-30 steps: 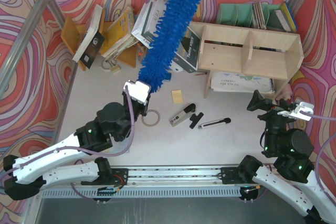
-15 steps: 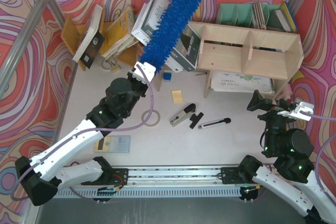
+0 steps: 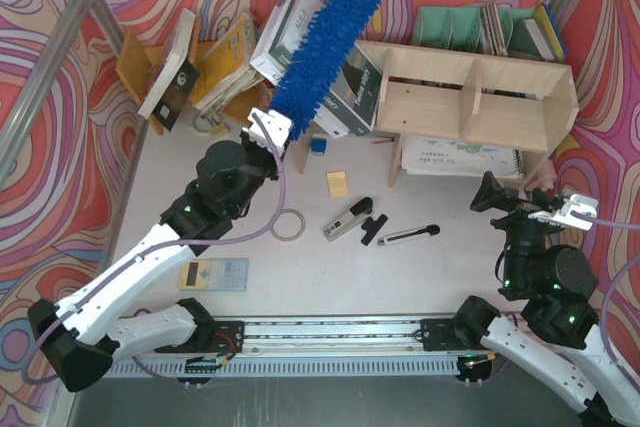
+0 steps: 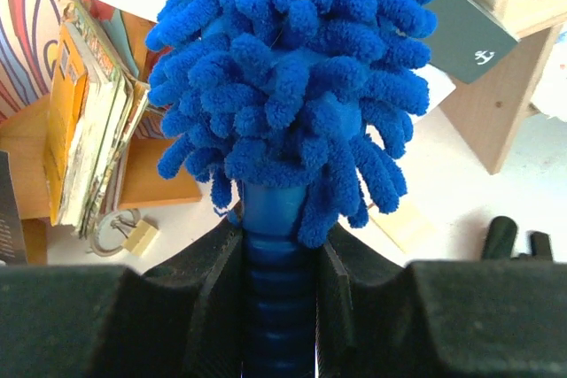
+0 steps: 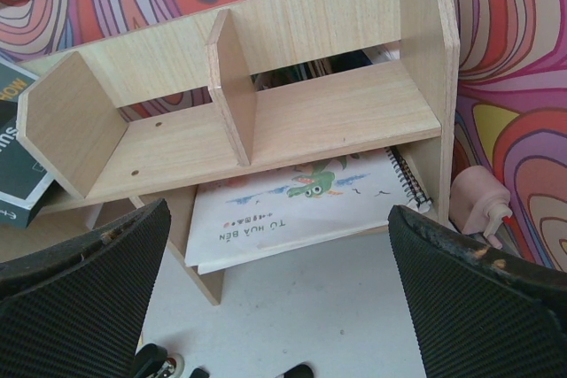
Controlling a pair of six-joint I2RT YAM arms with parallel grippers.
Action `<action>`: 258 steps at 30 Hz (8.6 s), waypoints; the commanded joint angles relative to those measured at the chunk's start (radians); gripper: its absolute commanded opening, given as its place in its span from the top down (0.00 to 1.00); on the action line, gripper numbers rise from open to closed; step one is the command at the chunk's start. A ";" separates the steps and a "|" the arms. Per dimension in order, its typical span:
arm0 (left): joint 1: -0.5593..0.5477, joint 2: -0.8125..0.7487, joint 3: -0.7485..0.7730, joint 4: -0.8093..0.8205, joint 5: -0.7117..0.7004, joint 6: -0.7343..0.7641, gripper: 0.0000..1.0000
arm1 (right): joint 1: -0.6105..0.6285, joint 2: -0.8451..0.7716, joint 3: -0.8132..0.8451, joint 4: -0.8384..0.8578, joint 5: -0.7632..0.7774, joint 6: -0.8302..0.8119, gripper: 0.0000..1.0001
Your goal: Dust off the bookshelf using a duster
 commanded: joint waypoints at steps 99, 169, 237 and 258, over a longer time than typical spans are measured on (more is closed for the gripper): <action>-0.812 0.465 0.501 -0.813 -0.618 -0.880 1.00 | -0.002 -0.026 0.037 0.002 0.002 0.029 0.01; -0.730 0.746 0.741 -0.692 -0.225 -0.576 1.00 | -0.002 0.224 0.086 0.442 -0.032 -0.302 0.01; -0.730 0.625 0.550 -0.492 -0.216 -0.549 1.00 | -0.004 0.119 0.027 0.543 0.002 -0.333 0.01; -0.758 0.572 0.532 -0.489 -0.385 -0.657 1.00 | -0.005 0.131 0.027 0.540 -0.002 -0.327 0.01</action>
